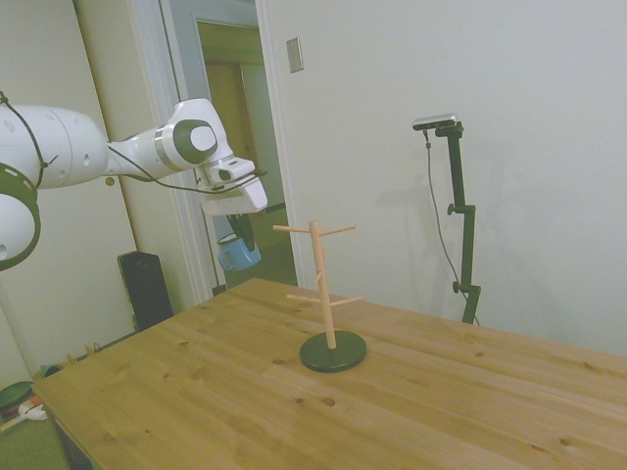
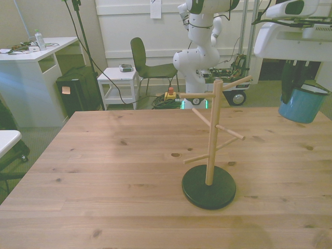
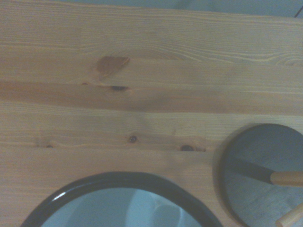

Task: Hang the mug

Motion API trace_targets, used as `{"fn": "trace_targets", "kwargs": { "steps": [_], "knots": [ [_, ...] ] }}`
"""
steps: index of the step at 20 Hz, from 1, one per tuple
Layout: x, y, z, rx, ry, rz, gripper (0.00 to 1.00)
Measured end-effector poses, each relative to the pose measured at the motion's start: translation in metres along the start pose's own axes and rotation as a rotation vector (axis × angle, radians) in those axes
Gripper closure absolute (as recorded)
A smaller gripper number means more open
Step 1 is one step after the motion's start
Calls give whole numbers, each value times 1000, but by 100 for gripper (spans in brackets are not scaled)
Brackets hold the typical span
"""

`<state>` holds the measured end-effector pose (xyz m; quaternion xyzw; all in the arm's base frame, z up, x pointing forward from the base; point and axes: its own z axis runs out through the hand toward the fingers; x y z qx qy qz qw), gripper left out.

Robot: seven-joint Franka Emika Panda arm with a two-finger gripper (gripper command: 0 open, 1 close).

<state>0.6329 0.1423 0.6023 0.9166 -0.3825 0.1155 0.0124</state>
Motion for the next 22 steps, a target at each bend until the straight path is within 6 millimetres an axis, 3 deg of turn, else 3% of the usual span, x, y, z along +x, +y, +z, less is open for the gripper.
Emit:
{"fn": "trace_targets", "kwargs": {
  "steps": [13,22],
  "knots": [
    [62,20,-26,33,-15,-113,100],
    [80,18,-41,52,-30,-131,100]
  ]
}}
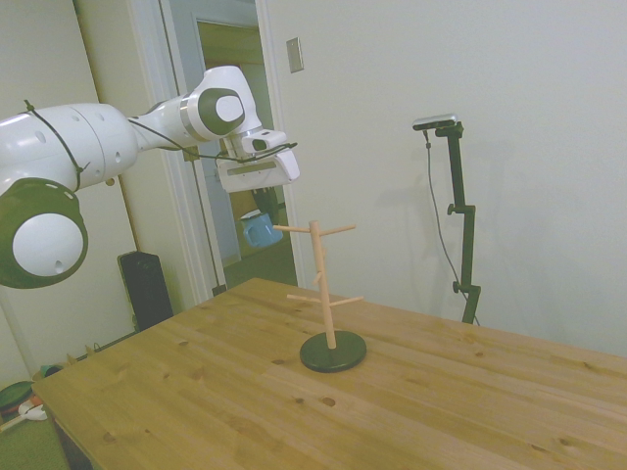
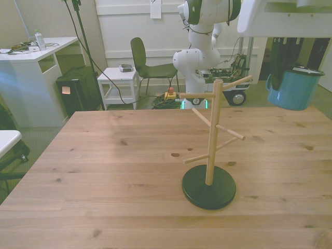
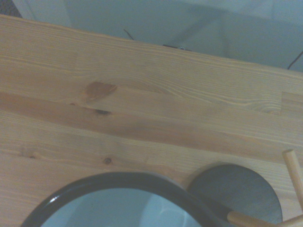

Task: Hang the mug

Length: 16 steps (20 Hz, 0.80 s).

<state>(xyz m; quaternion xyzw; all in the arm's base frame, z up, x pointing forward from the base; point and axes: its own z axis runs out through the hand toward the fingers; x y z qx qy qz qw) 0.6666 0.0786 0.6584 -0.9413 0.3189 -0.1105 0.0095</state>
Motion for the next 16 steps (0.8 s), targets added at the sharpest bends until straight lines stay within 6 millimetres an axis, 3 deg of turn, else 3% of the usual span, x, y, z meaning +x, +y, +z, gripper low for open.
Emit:
{"fn": "trace_targets", "kwargs": {
  "steps": [16],
  "knots": [
    [29,28,-16,3,10,13,100]
  ]
}}
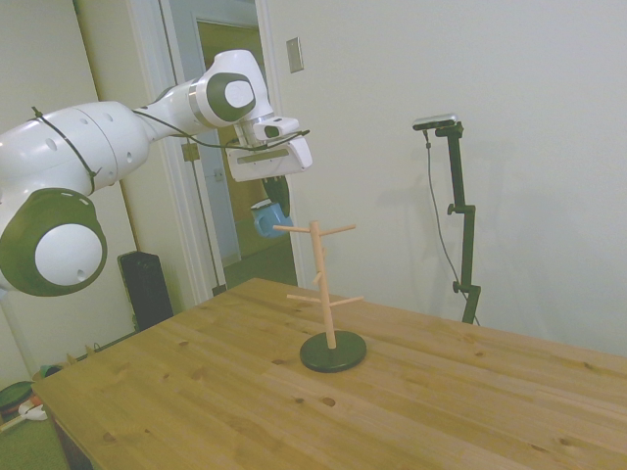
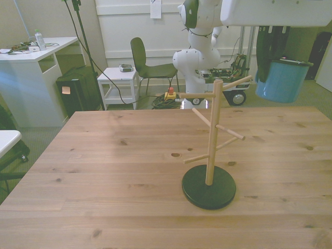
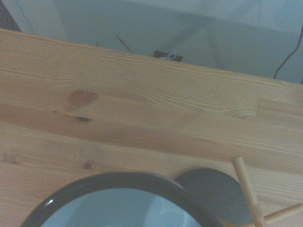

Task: Hang the mug

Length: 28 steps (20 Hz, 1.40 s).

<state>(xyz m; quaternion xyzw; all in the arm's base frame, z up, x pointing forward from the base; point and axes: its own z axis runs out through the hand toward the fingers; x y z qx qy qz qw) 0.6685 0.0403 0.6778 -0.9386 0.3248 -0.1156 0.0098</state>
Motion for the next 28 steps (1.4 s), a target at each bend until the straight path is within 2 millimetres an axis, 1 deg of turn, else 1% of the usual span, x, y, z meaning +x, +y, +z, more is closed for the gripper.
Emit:
{"fn": "trace_targets", "kwargs": {
  "steps": [5,8,12,17,25,26,28],
  "knots": [
    [8,19,-10,4,7,8,100],
    [8,24,-11,3,5,6,100],
    [10,29,-4,8,4,8,100],
    [21,40,11,20,-12,23,100],
    [35,58,14,33,-21,48,100],
    [37,59,15,35,-20,52,0],
    [40,63,16,39,-25,60,0]
  ]
}}
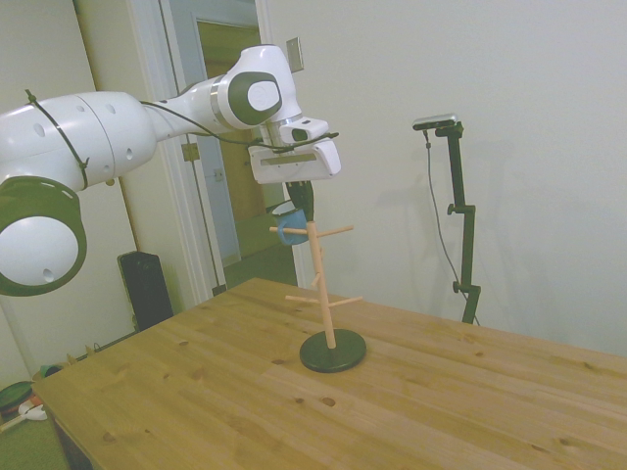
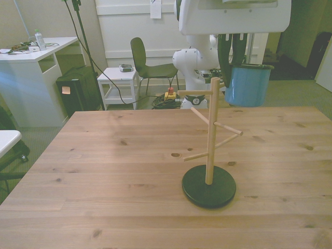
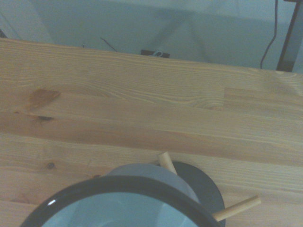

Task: Hang the mug

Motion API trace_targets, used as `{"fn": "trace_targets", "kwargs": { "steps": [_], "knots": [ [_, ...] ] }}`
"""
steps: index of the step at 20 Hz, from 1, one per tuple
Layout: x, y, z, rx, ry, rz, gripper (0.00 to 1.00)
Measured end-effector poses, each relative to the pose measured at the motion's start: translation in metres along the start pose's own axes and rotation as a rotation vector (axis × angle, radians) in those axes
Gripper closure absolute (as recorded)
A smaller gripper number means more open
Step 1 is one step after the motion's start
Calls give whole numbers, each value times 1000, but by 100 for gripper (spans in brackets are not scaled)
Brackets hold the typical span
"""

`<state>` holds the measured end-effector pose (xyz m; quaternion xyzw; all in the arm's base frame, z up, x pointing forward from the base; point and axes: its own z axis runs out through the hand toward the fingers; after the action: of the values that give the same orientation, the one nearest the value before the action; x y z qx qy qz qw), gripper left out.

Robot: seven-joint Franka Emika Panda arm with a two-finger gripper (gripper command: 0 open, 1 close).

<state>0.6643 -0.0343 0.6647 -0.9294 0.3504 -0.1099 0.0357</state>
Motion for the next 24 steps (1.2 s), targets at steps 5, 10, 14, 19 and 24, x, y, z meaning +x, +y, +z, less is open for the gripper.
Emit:
{"fn": "trace_targets", "kwargs": {
  "steps": [5,10,14,19,24],
  "knots": [
    [3,3,0,3,-1,7,0],
    [5,4,2,4,1,11,0],
    [9,9,2,5,3,21,0],
    [10,9,0,12,8,23,0],
    [7,8,-11,27,24,20,0]
  ]
}}
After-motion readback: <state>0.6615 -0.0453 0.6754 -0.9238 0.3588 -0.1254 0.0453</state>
